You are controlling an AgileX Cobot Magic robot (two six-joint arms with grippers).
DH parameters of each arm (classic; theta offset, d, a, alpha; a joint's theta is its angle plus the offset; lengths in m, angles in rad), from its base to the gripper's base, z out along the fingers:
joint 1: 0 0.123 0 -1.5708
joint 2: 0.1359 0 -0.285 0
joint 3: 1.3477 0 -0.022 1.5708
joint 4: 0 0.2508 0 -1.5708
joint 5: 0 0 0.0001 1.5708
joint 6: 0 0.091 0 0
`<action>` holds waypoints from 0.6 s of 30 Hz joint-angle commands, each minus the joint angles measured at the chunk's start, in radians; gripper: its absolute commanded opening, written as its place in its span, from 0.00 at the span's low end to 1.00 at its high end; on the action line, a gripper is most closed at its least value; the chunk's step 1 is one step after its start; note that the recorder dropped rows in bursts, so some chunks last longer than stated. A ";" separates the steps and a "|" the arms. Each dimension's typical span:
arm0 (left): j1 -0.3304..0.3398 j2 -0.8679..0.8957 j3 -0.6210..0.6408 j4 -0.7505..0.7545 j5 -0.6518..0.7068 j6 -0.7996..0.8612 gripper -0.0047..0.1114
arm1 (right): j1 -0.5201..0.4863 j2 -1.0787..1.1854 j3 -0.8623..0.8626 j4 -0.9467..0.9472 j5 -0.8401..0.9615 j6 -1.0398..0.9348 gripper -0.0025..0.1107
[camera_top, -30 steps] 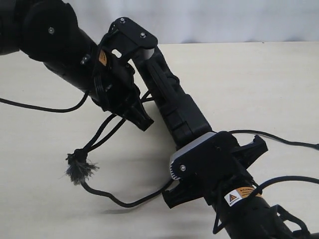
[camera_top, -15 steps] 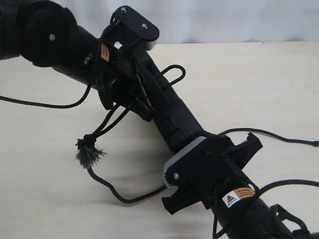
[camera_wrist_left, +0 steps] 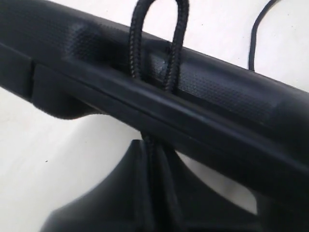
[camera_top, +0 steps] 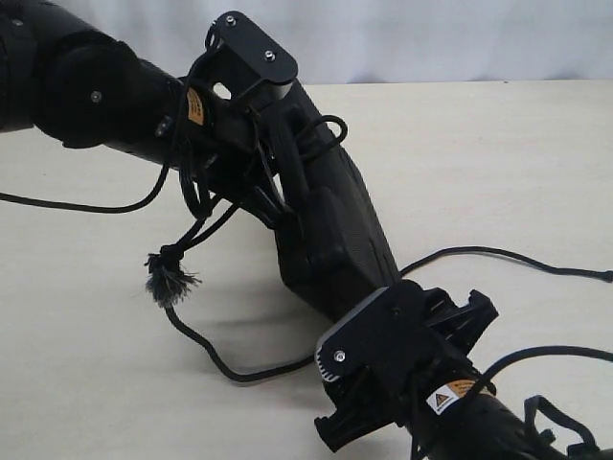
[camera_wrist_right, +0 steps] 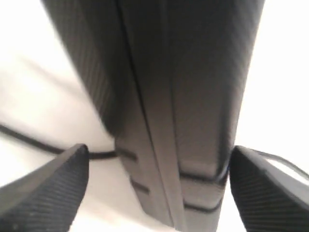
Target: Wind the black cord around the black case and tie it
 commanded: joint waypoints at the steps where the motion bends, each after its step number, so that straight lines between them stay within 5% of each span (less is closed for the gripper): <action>1: -0.002 -0.004 0.002 0.026 -0.054 0.000 0.04 | -0.002 -0.037 0.005 0.008 0.078 -0.015 0.71; 18: 0.040 -0.004 0.002 0.024 -0.073 0.025 0.04 | 0.003 -0.346 0.005 0.296 0.188 -0.314 0.70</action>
